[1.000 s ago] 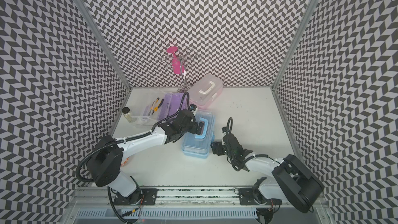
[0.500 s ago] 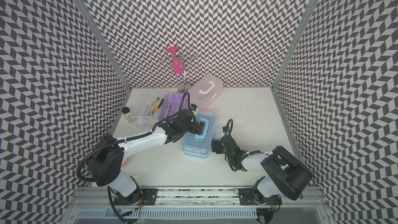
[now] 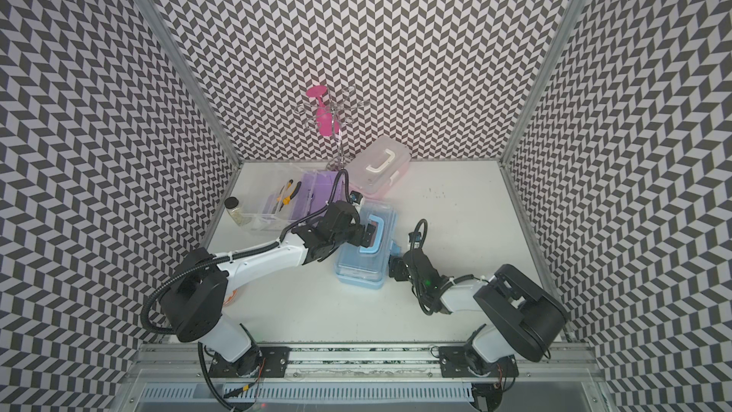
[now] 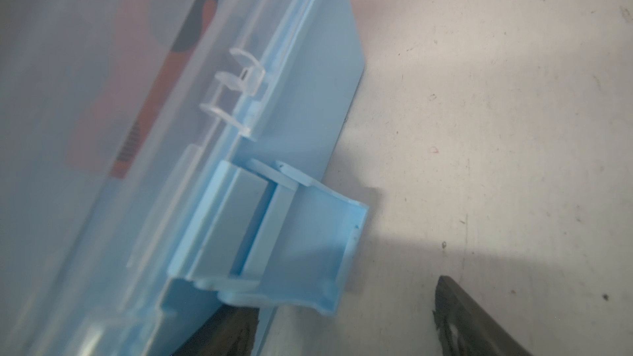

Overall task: Close toolboxes
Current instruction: Fasten the toolbox latch on the toolbox.

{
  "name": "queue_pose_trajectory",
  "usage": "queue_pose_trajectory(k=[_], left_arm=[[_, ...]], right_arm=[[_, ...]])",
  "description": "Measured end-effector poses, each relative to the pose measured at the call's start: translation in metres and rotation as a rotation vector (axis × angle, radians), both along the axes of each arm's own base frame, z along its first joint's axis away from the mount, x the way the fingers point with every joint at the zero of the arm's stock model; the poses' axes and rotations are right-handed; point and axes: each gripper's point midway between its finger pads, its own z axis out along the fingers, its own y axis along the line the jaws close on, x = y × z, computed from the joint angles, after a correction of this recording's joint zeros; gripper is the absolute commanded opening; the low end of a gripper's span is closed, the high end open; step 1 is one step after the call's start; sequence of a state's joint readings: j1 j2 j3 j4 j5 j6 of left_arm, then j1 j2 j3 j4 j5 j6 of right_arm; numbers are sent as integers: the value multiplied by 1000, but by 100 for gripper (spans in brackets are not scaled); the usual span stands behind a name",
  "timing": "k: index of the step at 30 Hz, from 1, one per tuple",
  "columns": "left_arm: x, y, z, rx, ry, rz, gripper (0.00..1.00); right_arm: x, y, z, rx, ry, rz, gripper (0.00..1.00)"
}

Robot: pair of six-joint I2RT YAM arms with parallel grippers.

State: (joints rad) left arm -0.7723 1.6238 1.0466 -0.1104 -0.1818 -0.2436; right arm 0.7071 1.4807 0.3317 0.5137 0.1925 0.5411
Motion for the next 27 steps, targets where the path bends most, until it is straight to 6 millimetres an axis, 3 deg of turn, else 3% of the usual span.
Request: queue_pose_trajectory(k=[7,27], left_arm=[[1,1,0,-2,-2,4,99],[1,-5,-2,-31,2,-16,99]], right_arm=[[6,-3,-1,-22,-38,-32,94],[15,-34,11,-76,-97,-217,97]])
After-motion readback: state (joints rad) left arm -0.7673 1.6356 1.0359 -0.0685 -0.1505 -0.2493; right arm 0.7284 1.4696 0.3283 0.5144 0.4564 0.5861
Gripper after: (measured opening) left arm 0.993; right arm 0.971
